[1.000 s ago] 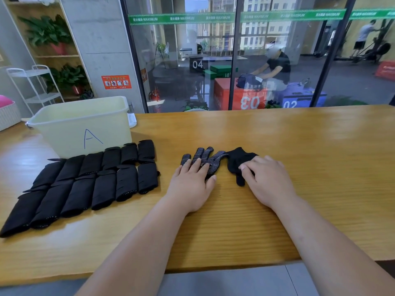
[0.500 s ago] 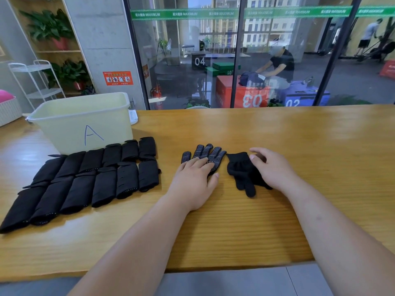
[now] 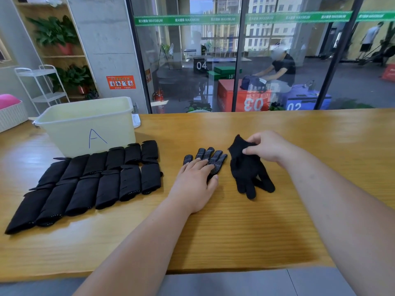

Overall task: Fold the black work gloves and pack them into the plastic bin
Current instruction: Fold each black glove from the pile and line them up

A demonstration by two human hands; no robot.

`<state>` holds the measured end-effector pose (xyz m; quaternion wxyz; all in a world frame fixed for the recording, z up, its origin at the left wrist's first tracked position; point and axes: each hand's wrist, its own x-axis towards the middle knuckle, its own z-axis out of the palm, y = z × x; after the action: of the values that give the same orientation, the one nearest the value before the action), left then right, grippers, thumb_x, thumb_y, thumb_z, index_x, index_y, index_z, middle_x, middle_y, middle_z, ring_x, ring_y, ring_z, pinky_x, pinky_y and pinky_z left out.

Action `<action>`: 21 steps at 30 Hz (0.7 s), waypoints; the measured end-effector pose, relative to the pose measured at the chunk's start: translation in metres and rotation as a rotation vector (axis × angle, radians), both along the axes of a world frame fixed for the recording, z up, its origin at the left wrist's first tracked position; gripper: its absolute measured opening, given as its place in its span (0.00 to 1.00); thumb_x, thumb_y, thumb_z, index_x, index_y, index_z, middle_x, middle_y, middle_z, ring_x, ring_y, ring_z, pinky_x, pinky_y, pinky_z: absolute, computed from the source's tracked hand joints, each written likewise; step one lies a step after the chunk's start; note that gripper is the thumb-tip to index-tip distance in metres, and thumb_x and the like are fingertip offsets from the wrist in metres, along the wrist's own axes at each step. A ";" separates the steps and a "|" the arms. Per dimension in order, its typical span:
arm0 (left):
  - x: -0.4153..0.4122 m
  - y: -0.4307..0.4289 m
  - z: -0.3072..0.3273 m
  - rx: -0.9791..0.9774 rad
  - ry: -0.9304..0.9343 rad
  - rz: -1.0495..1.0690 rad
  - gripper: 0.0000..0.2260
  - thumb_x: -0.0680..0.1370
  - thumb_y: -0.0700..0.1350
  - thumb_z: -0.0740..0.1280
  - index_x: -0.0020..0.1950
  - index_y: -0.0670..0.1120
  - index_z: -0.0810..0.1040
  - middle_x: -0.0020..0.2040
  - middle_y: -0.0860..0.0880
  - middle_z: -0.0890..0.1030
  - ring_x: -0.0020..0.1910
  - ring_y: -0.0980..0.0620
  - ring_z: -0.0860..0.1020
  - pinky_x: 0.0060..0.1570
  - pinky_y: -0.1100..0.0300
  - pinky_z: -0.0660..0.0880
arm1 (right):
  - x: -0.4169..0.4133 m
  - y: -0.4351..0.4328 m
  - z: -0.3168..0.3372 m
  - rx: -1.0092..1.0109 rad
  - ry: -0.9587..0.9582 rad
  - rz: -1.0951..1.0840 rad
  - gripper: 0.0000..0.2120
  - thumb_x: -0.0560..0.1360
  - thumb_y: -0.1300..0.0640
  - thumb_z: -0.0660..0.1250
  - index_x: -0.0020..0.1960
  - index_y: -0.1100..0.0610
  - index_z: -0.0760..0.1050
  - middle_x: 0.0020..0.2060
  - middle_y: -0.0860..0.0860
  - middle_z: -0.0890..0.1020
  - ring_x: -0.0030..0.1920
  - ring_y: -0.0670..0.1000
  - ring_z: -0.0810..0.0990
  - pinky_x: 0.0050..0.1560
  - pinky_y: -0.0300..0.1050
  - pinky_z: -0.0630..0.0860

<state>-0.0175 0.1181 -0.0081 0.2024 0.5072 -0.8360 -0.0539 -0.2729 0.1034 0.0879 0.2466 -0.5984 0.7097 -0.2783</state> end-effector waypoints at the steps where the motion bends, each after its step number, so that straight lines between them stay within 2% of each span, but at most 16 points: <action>1: 0.000 0.000 0.000 -0.001 -0.003 0.000 0.25 0.87 0.61 0.53 0.81 0.54 0.70 0.83 0.53 0.66 0.85 0.53 0.55 0.84 0.49 0.52 | -0.001 0.000 0.005 -0.022 -0.033 0.012 0.07 0.78 0.53 0.77 0.55 0.50 0.83 0.53 0.48 0.85 0.55 0.51 0.82 0.60 0.52 0.78; 3: 0.001 0.001 0.001 0.001 -0.004 0.001 0.25 0.87 0.61 0.53 0.81 0.54 0.70 0.83 0.53 0.66 0.85 0.52 0.56 0.84 0.49 0.52 | -0.004 0.000 0.015 -0.084 -0.056 0.015 0.07 0.77 0.52 0.78 0.53 0.48 0.83 0.52 0.47 0.85 0.56 0.50 0.83 0.62 0.54 0.78; 5: 0.001 0.001 0.002 0.006 0.000 0.001 0.25 0.87 0.61 0.54 0.81 0.54 0.70 0.83 0.53 0.66 0.85 0.52 0.56 0.84 0.50 0.52 | -0.005 0.002 0.028 -0.170 -0.077 0.016 0.06 0.77 0.53 0.78 0.52 0.46 0.83 0.52 0.46 0.85 0.56 0.49 0.83 0.60 0.51 0.78; 11: 0.000 0.003 0.004 -0.005 0.007 0.015 0.24 0.87 0.60 0.55 0.80 0.54 0.71 0.82 0.53 0.68 0.84 0.51 0.59 0.83 0.51 0.54 | -0.011 0.009 0.049 -0.614 -0.151 -0.040 0.08 0.77 0.54 0.79 0.50 0.44 0.82 0.52 0.42 0.86 0.56 0.45 0.84 0.62 0.48 0.79; 13: 0.000 0.002 0.003 -0.003 0.003 0.014 0.24 0.86 0.60 0.55 0.80 0.53 0.72 0.81 0.54 0.69 0.83 0.51 0.61 0.82 0.50 0.57 | -0.012 0.020 0.032 -0.594 -0.103 0.030 0.12 0.76 0.61 0.78 0.47 0.45 0.83 0.49 0.41 0.87 0.55 0.43 0.85 0.61 0.45 0.79; 15: 0.000 0.000 0.002 0.003 0.003 0.023 0.24 0.86 0.60 0.56 0.80 0.53 0.72 0.81 0.54 0.69 0.82 0.51 0.62 0.81 0.50 0.59 | -0.014 0.029 -0.001 -0.457 0.103 0.105 0.19 0.74 0.68 0.74 0.45 0.42 0.82 0.46 0.40 0.87 0.53 0.45 0.85 0.61 0.45 0.78; 18: 0.000 0.000 0.001 0.004 -0.006 0.028 0.24 0.86 0.60 0.56 0.80 0.53 0.72 0.81 0.53 0.69 0.82 0.50 0.62 0.81 0.49 0.59 | -0.018 0.044 -0.053 -0.213 0.359 0.128 0.25 0.72 0.69 0.65 0.44 0.37 0.81 0.49 0.41 0.87 0.53 0.49 0.84 0.59 0.49 0.79; 21: -0.001 0.001 0.002 0.006 -0.014 0.026 0.24 0.86 0.59 0.56 0.81 0.53 0.71 0.81 0.53 0.68 0.82 0.50 0.61 0.81 0.50 0.58 | -0.015 0.055 -0.076 -0.314 0.355 0.015 0.22 0.74 0.68 0.63 0.50 0.42 0.84 0.55 0.42 0.86 0.55 0.53 0.83 0.58 0.51 0.78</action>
<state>-0.0180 0.1191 -0.0057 0.1958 0.5188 -0.8306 -0.0500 -0.2883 0.1585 0.0118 0.0238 -0.6742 0.6855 -0.2740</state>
